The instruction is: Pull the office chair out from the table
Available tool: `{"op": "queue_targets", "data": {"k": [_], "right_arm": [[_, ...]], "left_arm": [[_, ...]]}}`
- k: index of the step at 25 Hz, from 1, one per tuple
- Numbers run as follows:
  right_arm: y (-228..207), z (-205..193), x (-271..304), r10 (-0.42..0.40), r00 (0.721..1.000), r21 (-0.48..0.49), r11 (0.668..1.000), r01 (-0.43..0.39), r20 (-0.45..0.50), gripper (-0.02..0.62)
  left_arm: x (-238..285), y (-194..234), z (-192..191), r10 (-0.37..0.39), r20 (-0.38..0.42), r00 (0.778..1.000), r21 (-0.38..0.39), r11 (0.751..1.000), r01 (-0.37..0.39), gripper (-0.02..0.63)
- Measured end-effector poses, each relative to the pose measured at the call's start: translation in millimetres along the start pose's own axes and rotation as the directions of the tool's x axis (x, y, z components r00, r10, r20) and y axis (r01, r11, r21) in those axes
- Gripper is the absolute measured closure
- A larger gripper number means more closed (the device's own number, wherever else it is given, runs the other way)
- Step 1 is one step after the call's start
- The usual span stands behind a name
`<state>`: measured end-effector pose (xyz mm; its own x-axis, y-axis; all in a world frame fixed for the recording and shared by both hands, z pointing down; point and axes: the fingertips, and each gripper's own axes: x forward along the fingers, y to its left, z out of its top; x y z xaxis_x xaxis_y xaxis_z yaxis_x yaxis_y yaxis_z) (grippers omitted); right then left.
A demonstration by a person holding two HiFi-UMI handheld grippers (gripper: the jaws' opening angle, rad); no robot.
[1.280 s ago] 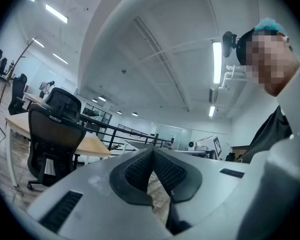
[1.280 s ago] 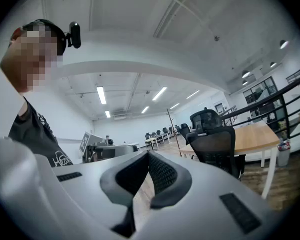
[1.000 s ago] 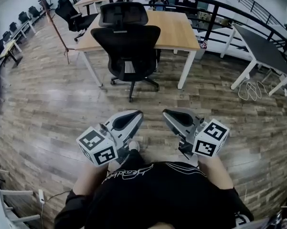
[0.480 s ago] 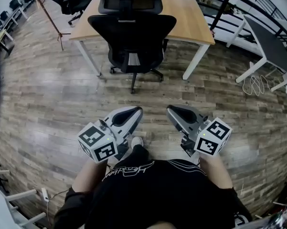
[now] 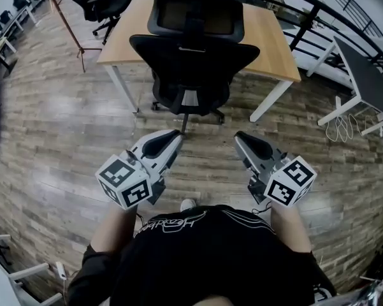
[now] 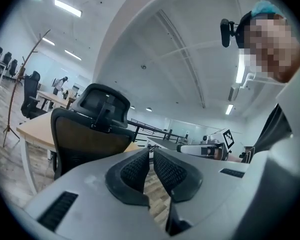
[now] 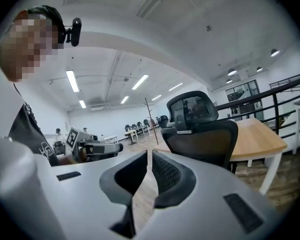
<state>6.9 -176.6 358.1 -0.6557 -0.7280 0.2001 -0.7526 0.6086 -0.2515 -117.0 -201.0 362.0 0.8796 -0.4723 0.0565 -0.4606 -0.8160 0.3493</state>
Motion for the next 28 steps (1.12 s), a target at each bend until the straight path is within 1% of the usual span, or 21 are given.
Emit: {"op": "queue_targets", "data": {"k": [5,9,12,15,16,18,20,22,24,26,27,28], "right_arm": [[-27,14,12,-0.043,0.999,-0.046,0.998,0.044,0.005,0.552],[-67,31,23,-0.096,0.995,-0.094,0.991,0.096,0.002,0.552],[-107,44,36,-0.154,0.988,-0.121,0.981,0.153,0.0,0.551],[-151,60,51,-0.181,0.983,-0.128,0.976,0.179,-0.003,0.544],[-164,63,57,-0.182,0.983,-0.131,0.975,0.179,-0.011,0.533],[-191,67,69,-0.182,0.983,-0.149,0.973,0.174,-0.038,0.479],[-219,71,79,-0.192,0.979,-0.185,0.966,0.178,-0.064,0.419],[-245,77,88,-0.207,0.975,-0.234,0.955,0.183,-0.081,0.366],[-266,79,98,-0.206,0.974,-0.27,0.947,0.172,-0.1,0.335],[-281,81,109,-0.203,0.972,-0.305,0.939,0.16,-0.115,0.318],[-288,83,114,-0.21,0.97,-0.337,0.928,0.159,-0.12,0.314],[-295,85,119,-0.224,0.966,-0.382,0.91,0.16,-0.128,0.311]], "left_arm": [[13,24,16,0.018,0.004,1.0,0.081,0.997,-0.018,0.597],[35,50,26,0.044,-0.014,0.999,0.123,0.992,-0.042,0.587],[58,71,32,0.051,-0.043,0.998,0.155,0.987,-0.044,0.511],[84,99,38,0.098,-0.071,0.993,0.201,0.976,-0.082,0.49],[92,109,40,0.112,-0.082,0.99,0.219,0.971,-0.092,0.469],[106,127,45,0.124,-0.099,0.987,0.249,0.964,-0.096,0.419],[118,146,52,0.133,-0.102,0.986,0.264,0.959,-0.102,0.363],[129,170,59,0.174,-0.104,0.979,0.288,0.948,-0.138,0.343],[136,196,64,0.233,-0.111,0.966,0.32,0.929,-0.188,0.33],[138,218,68,0.284,-0.111,0.952,0.332,0.914,-0.234,0.319],[138,229,72,0.307,-0.107,0.946,0.332,0.908,-0.257,0.316],[138,238,75,0.328,-0.104,0.939,0.335,0.9,-0.277,0.313]]}}
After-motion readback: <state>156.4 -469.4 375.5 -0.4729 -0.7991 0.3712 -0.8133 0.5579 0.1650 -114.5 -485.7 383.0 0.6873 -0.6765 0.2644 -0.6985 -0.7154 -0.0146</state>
